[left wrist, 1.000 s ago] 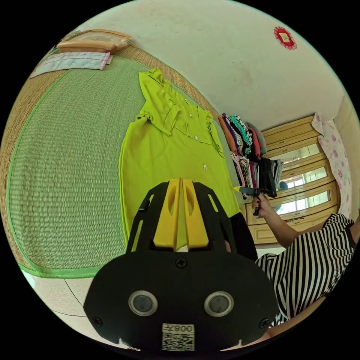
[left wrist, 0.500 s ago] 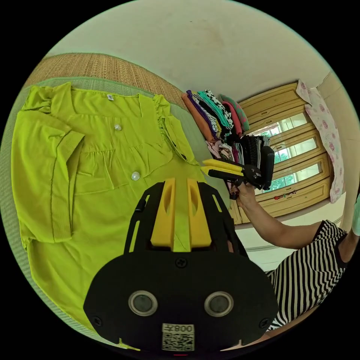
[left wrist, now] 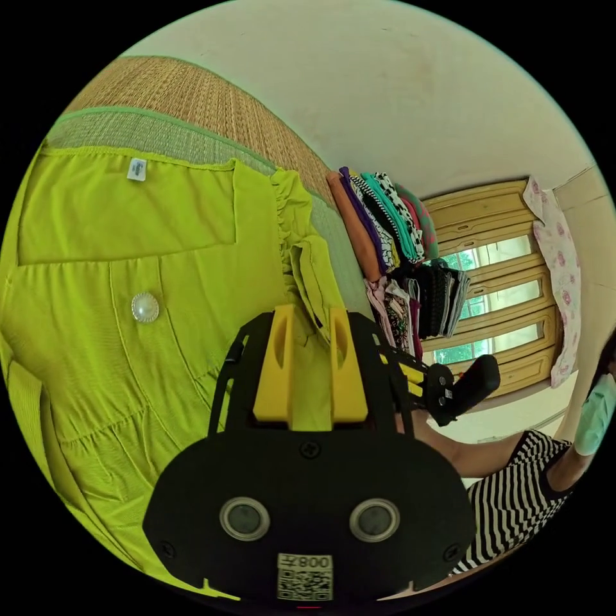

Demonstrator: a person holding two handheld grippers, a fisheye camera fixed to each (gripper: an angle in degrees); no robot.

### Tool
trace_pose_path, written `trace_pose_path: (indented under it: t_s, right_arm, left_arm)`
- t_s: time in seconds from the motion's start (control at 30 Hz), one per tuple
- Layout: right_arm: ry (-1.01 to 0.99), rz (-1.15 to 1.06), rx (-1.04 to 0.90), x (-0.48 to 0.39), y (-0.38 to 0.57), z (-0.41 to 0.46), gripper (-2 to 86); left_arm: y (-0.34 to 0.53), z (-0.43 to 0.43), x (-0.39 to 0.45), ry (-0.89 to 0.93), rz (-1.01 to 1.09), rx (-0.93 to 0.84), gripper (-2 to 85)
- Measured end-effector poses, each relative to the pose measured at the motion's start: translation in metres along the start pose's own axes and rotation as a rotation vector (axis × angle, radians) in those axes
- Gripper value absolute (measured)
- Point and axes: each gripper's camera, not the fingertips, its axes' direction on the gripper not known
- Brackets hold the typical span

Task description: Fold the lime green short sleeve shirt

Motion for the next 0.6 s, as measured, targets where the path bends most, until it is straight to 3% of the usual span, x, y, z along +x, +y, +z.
trace_pose_path:
  t_s: [0.17,0.37,0.6]
  right_arm:
    - [-0.032,0.014,0.046,0.012,0.012,-0.020,0.7]
    - [-0.068,0.000,0.042,0.026,0.024,-0.024,0.7]
    - [-0.128,-0.026,0.042,0.044,0.033,-0.014,1.7]
  left_arm:
    - [-0.045,0.036,-0.005,-0.008,-0.045,-0.004,8.4]
    - [-0.073,0.075,-0.002,0.055,-0.050,-0.030,2.5]
    - [-0.070,0.071,0.027,-0.049,0.009,0.034,1.2]
